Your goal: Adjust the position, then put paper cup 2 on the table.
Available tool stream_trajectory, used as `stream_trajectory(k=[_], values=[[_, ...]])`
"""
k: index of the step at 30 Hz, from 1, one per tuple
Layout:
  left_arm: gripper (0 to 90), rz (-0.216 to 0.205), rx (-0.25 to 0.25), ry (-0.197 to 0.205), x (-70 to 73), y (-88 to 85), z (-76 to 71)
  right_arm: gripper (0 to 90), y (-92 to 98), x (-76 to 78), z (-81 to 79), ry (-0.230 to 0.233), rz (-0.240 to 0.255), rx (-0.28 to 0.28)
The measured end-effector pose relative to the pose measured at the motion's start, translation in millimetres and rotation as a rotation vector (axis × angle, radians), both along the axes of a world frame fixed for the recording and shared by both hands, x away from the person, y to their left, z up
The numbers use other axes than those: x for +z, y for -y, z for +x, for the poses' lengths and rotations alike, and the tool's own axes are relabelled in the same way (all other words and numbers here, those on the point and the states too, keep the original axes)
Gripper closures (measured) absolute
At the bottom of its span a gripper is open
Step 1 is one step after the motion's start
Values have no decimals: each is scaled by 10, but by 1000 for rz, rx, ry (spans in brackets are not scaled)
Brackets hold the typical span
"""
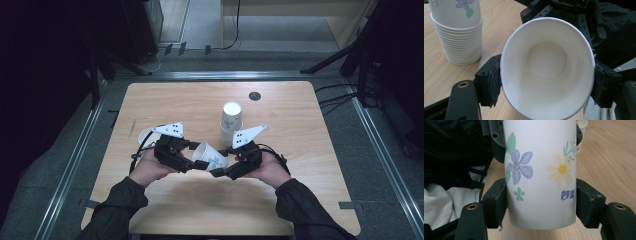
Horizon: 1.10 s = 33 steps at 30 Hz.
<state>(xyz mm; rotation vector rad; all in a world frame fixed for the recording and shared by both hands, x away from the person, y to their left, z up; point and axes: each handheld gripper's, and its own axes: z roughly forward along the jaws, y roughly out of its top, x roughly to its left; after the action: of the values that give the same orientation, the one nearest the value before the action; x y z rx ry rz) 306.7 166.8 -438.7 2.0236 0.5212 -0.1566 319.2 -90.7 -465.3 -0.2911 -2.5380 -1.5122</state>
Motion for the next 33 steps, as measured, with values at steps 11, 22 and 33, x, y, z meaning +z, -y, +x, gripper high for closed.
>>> stream_trajectory(k=[11, 22, 33], values=[[249, -10, 16, 23, 73, -79, -3, 275, -5, -26, -18, 20, -40, 10], [247, 76, 26, 45, 204, -276, -16, 274, 165, -49, 20, 66, -67, -61], [247, 174, 22, 41, 238, -414, 5, 229, 308, -119, 79, 104, -107, -275]])
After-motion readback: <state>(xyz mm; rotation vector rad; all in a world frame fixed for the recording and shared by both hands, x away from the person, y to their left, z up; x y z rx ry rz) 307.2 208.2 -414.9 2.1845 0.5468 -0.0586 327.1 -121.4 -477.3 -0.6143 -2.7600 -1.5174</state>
